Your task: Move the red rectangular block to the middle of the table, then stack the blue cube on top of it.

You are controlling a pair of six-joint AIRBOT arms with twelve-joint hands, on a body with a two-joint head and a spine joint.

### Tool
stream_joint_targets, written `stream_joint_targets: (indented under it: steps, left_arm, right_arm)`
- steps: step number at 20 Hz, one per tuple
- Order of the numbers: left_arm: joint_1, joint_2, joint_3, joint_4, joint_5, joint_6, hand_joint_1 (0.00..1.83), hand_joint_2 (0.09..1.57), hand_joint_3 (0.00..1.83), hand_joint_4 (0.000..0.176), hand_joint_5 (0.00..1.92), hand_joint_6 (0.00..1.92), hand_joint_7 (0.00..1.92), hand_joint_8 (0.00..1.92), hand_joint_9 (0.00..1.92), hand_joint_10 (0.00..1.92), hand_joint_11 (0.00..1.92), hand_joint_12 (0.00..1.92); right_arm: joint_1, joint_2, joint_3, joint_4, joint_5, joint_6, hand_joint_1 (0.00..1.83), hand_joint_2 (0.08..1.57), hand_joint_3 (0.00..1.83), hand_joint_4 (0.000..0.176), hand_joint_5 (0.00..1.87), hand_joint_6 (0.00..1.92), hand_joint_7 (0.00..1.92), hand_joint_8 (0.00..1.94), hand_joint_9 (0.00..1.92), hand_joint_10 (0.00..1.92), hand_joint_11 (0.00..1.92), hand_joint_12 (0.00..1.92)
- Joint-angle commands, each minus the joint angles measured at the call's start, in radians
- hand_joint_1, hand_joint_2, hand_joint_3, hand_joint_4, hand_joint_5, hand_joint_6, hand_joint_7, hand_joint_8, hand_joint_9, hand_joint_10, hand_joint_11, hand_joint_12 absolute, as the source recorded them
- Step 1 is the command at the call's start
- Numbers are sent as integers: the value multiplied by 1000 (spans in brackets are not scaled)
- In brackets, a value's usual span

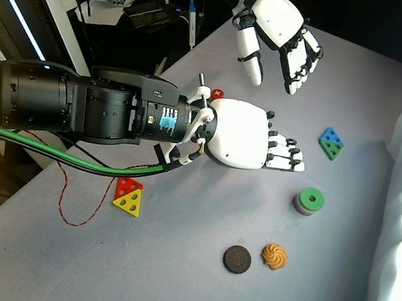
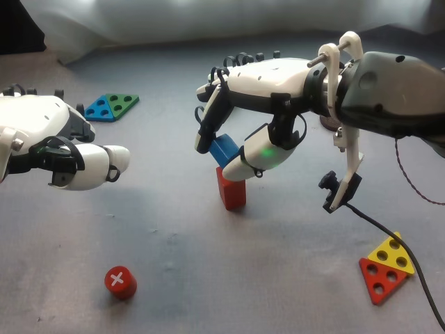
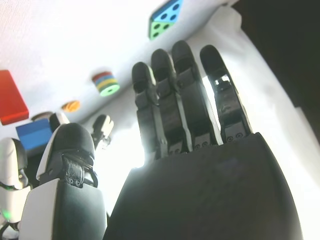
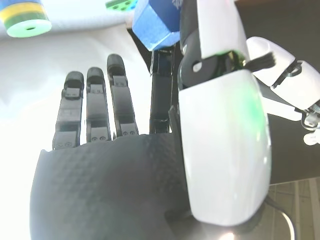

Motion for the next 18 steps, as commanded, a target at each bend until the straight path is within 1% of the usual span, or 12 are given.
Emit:
stream_joint_targets:
  steps: [1,2,3,4,5,6,7,9,12,13,16,18]
  left_arm:
    - [-9,8,0,60,-52,5,162,1288,0,0,588,3,565,2,493,4,58,856]
    - [-9,8,0,59,-52,5,165,1289,0,0,589,3,570,4,496,5,59,857]
    - [-9,8,0,56,-52,8,164,1289,0,0,586,1,570,3,498,6,61,859]
    - [-9,8,0,56,-52,9,168,1288,0,0,582,0,566,1,494,3,60,858]
    - [-9,8,0,56,-52,9,165,1285,0,0,577,0,560,0,489,1,58,856]
    - [-9,8,0,56,-52,9,151,1287,0,0,575,0,559,0,489,1,55,853]
    - [-9,8,0,56,-52,9,146,1286,0,0,577,1,559,0,487,0,50,851]
    - [-9,8,0,56,-52,9,159,1285,0,0,582,3,568,3,499,4,62,855]
    - [-9,8,0,56,-52,10,157,1286,0,0,577,0,553,0,482,0,56,850]
    - [-9,8,-1,56,-52,11,159,1286,0,0,575,0,547,0,473,0,49,847]
    - [-9,8,-1,56,-52,12,157,1287,0,0,576,1,553,3,485,5,55,852]
    - [-9,7,-2,56,-52,13,157,1288,1,0,577,1,560,5,492,8,58,857]
  right_arm:
    - [3,8,-9,-8,59,9,1088,1052,2,95,1103,817,215,5,46,7,0,0]
    - [-2,9,-13,-8,58,9,1107,1048,0,48,1118,793,223,6,60,11,0,0]
    - [-4,9,-15,-8,58,9,1111,1047,0,38,1121,789,207,0,53,8,0,0]
    - [-4,9,-16,-8,57,9,1108,1046,0,50,1125,782,200,0,46,4,0,0]
    - [-4,9,-17,-8,54,9,1125,1038,0,12,1146,748,222,6,54,6,0,0]
    - [-3,9,-18,-6,49,8,1119,1036,0,34,1151,739,230,6,28,3,0,0]
    - [-3,9,-18,-3,47,8,1121,1037,0,26,1148,741,223,2,19,1,0,0]
    - [-4,10,-18,1,43,8,1105,1041,1,67,1133,765,233,3,11,1,0,0]
    - [-8,11,-19,5,36,2,1106,1046,2,52,1121,786,236,2,8,0,0,0]
    - [-8,11,-19,5,36,2,1081,1058,4,102,1089,837,222,2,1,0,0,0]
    - [-11,12,-19,5,37,0,1100,1045,0,78,1127,776,241,4,32,9,0,0]
    - [-14,12,-19,5,37,-2,1092,1046,0,97,1122,781,240,2,41,10,0,0]
